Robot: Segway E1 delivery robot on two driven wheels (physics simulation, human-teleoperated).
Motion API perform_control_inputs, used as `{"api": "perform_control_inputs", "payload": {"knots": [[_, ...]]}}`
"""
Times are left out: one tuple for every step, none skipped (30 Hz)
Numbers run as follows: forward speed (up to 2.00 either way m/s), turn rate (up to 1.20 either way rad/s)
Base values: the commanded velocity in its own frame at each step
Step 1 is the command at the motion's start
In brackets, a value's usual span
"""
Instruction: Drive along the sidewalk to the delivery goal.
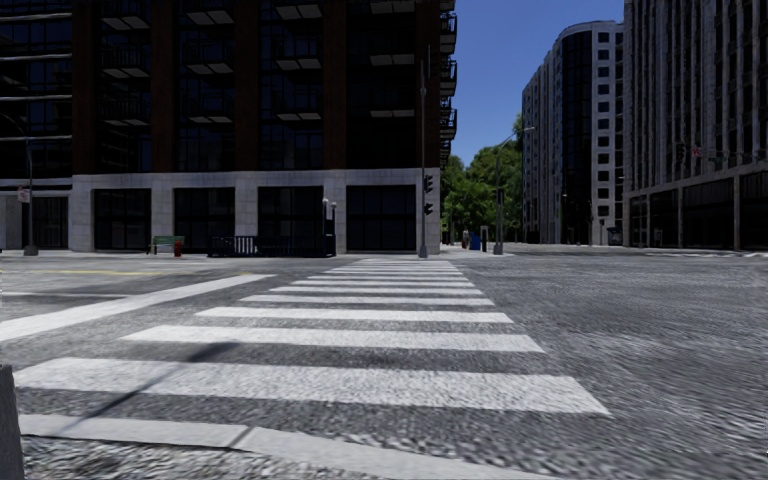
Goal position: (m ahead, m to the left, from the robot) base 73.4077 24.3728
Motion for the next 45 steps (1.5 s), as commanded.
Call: {"api": "perform_control_inputs", "payload": {"knots": [[2.0,-0.05],[2.0,-0.01],[2.0,0.0],[2.0,0.0],[2.0,0.0],[2.0,0.0],[2.0,0.0],[2.0,0.0],[2.0,0.0],[2.0,0.0],[2.0,0.0],[2.0,0.0],[2.0,0.0],[2.0,0.0],[2.0,0.0],[2.0,0.0],[2.0,0.0],[2.0,0.0],[2.0,0.0],[2.0,0.0],[2.0,0.0],[2.0,0.0],[2.0,0.0],[2.0,0.0],[2.0,0.0],[2.0,0.0],[2.0,0.0],[2.0,0.0],[2.0,0.0],[2.0,0.0],[2.0,0.0],[2.0,0.0],[2.0,0.0],[2.0,0.0],[2.0,0.0],[2.0,0.0],[2.0,0.0],[2.0,0.0],[2.0,0.0],[2.0,0.0],[2.0,0.0],[2.0,0.0],[2.0,0.0],[2.0,0.0],[2.0,0.0]]}}
